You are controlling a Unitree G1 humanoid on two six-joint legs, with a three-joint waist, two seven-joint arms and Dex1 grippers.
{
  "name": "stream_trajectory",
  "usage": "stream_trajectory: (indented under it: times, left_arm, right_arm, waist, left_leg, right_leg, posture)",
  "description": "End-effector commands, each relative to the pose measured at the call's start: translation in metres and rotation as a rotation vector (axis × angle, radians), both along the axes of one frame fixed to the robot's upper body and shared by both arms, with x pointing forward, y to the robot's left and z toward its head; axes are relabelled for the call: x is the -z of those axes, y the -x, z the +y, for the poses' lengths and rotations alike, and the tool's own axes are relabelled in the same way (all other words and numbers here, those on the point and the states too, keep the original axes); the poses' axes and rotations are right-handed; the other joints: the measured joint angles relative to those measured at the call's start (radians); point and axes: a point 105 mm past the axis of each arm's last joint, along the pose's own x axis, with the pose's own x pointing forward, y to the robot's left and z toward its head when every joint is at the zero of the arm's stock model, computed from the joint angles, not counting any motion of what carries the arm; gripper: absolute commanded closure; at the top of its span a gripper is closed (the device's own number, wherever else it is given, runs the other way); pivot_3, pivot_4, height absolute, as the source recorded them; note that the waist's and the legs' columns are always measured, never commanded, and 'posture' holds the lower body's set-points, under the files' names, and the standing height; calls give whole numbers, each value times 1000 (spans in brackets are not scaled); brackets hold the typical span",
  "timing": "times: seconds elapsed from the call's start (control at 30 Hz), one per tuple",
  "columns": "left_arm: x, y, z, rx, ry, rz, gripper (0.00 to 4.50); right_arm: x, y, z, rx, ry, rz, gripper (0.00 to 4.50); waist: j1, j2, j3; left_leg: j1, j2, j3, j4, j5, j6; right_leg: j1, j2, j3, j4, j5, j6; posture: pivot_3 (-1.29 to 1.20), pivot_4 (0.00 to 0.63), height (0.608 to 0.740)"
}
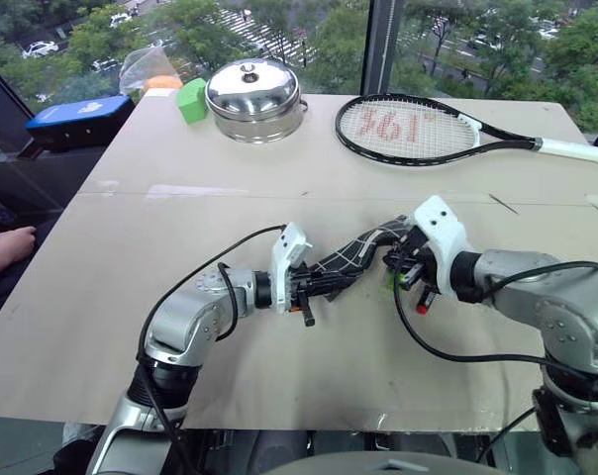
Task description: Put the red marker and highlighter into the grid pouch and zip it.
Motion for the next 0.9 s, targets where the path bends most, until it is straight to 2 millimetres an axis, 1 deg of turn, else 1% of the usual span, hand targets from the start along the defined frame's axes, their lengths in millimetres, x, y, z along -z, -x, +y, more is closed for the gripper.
stream_trajectory:
  times: [0.03,0.17,0.47,0.63,0.73,0.87,0.9]
  left_arm:
    - [-1,-1,-3,7,-1,-44,4500]
    - [1,-4,-4,-5,-6,-55,4500]
    - [2,-9,-4,-26,-18,-92,4500]
    - [-1,-15,-2,-48,-8,-107,4500]
    - [-6,-19,-1,-69,11,-102,4500]
    - [-11,-21,-1,-73,30,-99,4500]
    - [-13,-21,-2,-74,37,-96,4500]
  right_arm:
    - [-9,7,1,-53,-113,25,4398]
    - [-5,19,0,-124,-181,95,4398]
    - [-1,21,-1,-131,-342,218,4398]
    - [-3,20,1,-135,-456,271,4398]
    - [0,19,-2,-103,-478,295,4398]
    - [6,13,-6,-33,-459,304,4398]
    - [9,13,-7,-24,-424,302,4398]
  waist:
    - [0,0,0]
    - [-2,0,0]
    - [0,0,0]
    - [-2,0,0]
    - [0,0,0]
    - [-2,0,0]
    - [-2,0,0]
  left_leg:
    - [0,0,0,0,0,0]
    - [0,0,0,0,0,0]
    - [0,0,0,-1,0,0]
    - [0,0,0,-1,0,0]
    - [0,0,0,-1,0,0]
    - [0,0,1,-1,0,0]
    - [0,0,1,0,0,0]
  right_leg:
    - [0,0,0,0,0,0]
    - [0,0,0,0,0,0]
    - [0,-1,1,0,0,0]
    - [0,-1,1,0,0,0]
    - [0,-1,1,0,0,0]
    - [0,-1,1,0,0,0]
    - [0,-1,1,0,0,0]
  posture:
    - [0,150,740]
    - [0,150,740]
    - [0,150,740]
    - [0,150,740]
    - [0,150,740]
    - [0,150,740]
    - [0,150,740]
